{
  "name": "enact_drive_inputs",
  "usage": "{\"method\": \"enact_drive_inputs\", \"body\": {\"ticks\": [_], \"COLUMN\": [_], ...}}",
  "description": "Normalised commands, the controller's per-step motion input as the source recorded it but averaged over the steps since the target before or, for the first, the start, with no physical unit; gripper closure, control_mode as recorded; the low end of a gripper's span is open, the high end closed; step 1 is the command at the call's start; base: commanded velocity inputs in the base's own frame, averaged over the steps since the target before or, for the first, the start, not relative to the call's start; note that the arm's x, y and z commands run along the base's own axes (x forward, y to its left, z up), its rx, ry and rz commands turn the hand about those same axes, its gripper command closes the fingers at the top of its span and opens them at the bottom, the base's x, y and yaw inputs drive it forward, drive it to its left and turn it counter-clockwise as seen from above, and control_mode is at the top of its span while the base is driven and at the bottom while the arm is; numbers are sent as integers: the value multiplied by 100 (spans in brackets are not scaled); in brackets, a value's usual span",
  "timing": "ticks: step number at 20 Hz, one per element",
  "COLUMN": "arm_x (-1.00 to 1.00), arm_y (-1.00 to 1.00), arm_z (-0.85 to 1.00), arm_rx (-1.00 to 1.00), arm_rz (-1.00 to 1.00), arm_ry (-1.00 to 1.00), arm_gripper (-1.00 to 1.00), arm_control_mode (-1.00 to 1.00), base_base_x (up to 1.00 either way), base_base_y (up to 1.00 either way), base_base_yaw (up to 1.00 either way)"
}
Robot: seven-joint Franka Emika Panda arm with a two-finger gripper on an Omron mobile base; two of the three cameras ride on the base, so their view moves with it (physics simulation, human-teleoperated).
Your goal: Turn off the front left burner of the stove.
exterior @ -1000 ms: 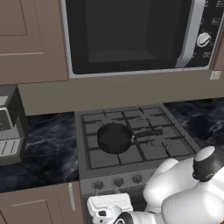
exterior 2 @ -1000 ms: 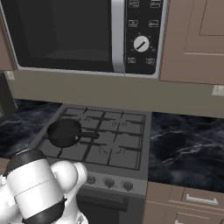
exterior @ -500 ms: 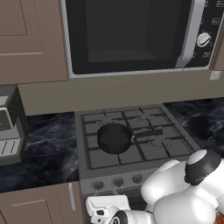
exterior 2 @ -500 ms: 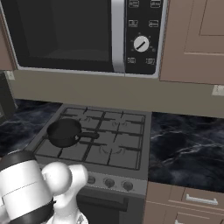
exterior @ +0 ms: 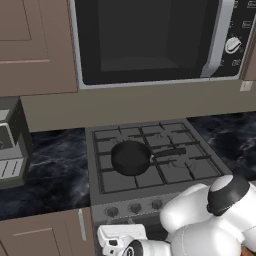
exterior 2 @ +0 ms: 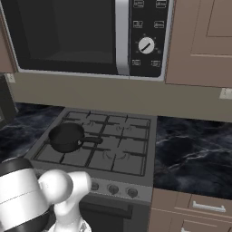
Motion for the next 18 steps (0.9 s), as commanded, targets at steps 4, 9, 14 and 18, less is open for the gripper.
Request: {"method": "enact_drive_inputs", "body": {"ticks": [4,9,14,18], "arm_x": [24,22,9,7], "arm_y": [-5,-9,-3,0], "arm_z": [0,0,-8,-2], "arm_rx": [0,0,0,0], "arm_rz": [0,0,0,0], "arm_ry": [4,5,2,2], "arm_gripper": [-100,-100,-100,-100], "arm_control_mode": [-100,-100,-100,-100], "base_base_x": [0,0,0,0], "base_base_y": [0,0,0,0], "base_base_yaw": [0,0,0,0]}}
